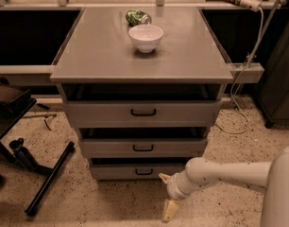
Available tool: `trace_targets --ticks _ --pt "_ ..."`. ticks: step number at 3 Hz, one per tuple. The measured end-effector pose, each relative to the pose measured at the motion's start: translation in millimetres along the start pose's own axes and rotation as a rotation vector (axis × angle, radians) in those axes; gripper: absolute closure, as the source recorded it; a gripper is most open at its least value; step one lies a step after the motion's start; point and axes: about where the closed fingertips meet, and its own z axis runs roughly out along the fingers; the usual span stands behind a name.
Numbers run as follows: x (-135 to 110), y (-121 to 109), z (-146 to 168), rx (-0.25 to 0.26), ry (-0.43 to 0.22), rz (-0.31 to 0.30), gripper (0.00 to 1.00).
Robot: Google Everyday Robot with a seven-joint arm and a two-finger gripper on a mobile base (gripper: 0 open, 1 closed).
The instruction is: Open bottom drawer
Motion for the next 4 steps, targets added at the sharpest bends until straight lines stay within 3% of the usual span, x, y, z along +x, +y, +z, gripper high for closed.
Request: trace_targets --ticks 1,2,3,4 --pt "-9 -37 12 0.06 -0.022 -0.022 0.0" --pt "1 -67 28 0.125 -0.018 -0.012 0.0" --pt "39 -109 77 0.164 -0.044 0.084 0.0" --pt "39 -109 78 0.164 -0.044 0.084 0.0"
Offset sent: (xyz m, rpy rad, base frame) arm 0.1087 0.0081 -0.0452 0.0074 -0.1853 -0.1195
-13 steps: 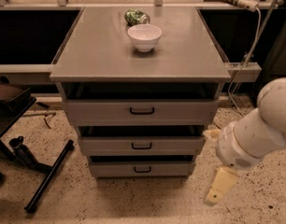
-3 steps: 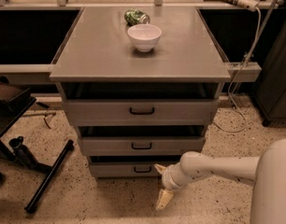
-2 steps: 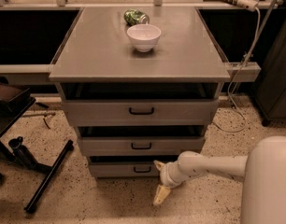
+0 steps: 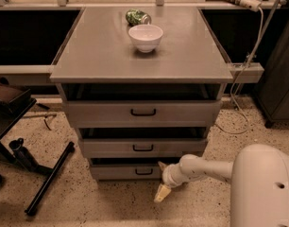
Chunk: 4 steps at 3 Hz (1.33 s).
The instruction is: Open bottom drawer
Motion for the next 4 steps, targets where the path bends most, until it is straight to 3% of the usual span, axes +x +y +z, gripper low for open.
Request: trace_targets --ticks 2,4 --pt "10 -31 30 0.046 0.0 0.004 0.0" --pt "20 -44 58 0.044 0.033 0.003 0.0"
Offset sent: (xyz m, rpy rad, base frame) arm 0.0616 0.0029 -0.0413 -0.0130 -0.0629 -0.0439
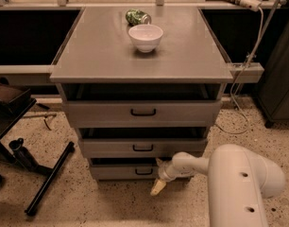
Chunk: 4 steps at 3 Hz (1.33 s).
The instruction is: Open bottom drawer
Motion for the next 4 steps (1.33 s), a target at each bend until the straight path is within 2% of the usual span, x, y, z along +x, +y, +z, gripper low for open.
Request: trace_targets --ticks 1,4 --pt "10 -7 24 -0.018 0.015 0.024 0.0" --pt "19 -1 43 -0.067 0.026 0.051 0.0"
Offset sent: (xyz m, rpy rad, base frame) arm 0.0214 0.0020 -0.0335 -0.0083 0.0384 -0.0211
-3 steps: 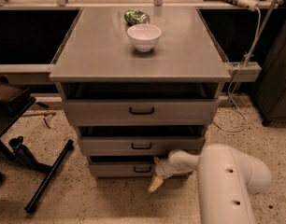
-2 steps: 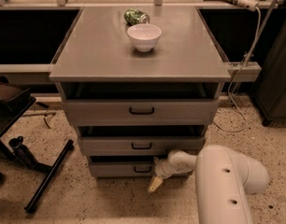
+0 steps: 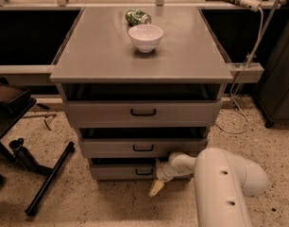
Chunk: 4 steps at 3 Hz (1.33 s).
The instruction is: Open bottom drawer
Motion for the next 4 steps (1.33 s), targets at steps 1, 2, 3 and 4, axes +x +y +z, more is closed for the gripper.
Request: trace_targets --ticks 1,2,3,4 --pt "-3 14 -11 -0.071 0.028 -0.008 0.0" --pt "-4 38 -38 -0.167 0.065 -0.013 0.0" --pt "-5 83 -74 -0.285 0.078 0.011 0.0" --pt "-6 84 -73 -0.285 0.078 0.01 0.0"
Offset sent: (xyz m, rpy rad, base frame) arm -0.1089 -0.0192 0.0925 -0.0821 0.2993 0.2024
